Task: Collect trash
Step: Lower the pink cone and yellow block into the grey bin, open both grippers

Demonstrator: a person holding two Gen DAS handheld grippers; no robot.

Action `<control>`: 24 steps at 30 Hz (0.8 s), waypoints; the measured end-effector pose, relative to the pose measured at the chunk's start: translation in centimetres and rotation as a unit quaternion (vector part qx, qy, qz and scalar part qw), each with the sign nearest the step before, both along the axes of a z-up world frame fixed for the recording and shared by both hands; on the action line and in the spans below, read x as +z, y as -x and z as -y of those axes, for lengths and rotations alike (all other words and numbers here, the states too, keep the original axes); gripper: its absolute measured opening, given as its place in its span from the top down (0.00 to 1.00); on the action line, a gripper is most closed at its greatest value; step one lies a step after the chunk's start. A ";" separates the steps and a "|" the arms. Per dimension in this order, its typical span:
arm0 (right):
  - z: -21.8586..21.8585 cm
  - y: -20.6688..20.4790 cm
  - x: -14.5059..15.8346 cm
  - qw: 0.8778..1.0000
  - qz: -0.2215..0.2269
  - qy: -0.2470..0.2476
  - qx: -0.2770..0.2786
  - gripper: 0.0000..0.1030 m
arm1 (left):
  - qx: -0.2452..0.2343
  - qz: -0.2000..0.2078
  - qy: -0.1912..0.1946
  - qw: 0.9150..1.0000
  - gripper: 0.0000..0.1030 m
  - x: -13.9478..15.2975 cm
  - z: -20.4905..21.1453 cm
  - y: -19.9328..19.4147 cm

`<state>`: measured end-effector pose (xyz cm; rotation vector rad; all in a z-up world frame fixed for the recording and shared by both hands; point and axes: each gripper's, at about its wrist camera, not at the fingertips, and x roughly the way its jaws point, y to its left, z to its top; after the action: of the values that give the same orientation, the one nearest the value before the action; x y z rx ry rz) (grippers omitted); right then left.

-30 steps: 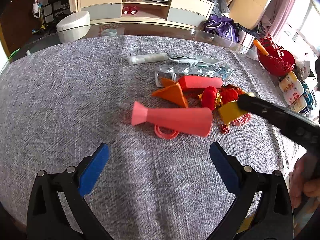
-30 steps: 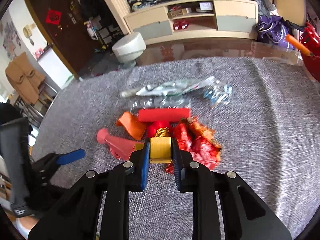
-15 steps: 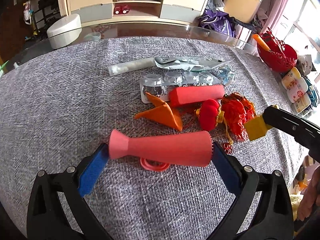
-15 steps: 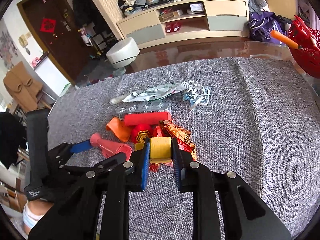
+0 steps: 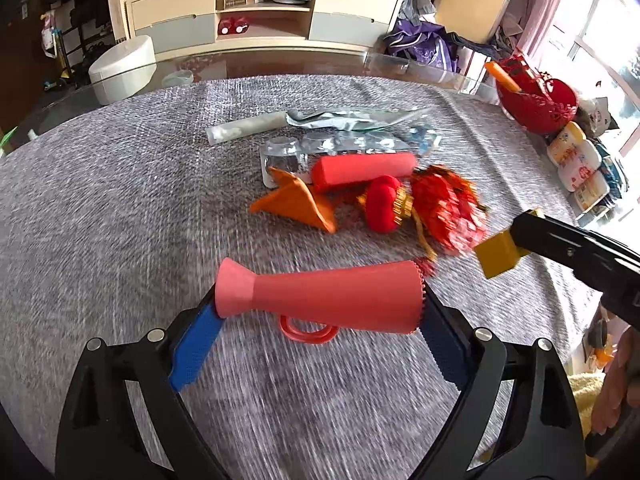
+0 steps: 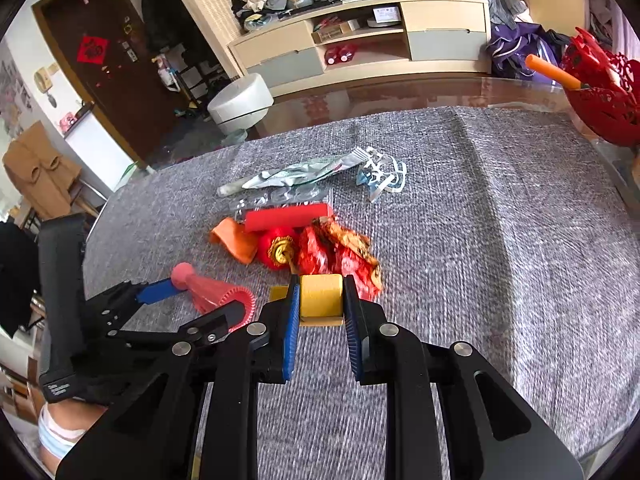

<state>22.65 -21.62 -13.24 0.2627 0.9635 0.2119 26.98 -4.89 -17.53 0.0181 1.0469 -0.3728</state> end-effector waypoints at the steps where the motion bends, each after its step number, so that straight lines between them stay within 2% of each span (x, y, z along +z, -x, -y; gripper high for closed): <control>1: 0.0 0.4 0.2 1.000 0.001 0.001 0.000 0.79 | 0.000 0.002 -0.001 1.000 0.16 0.5 0.0 0.8; 13: -0.3 8.2 2.2 1.000 0.006 0.016 -0.012 0.79 | 0.005 0.017 -0.002 1.000 0.16 4.0 -0.9 11.5; 18: -0.7 11.9 1.6 1.000 -0.001 0.020 -0.008 0.79 | 0.002 0.015 -0.001 1.000 0.16 4.1 -1.0 15.5; 24: -1.1 15.1 0.3 1.000 -0.015 0.023 -0.005 0.79 | 0.004 -0.006 0.004 1.000 0.16 2.2 -1.4 19.3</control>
<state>7.56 -20.54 -12.92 0.2295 0.9960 0.1767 7.65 -3.47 -15.30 0.0053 1.0568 -0.3700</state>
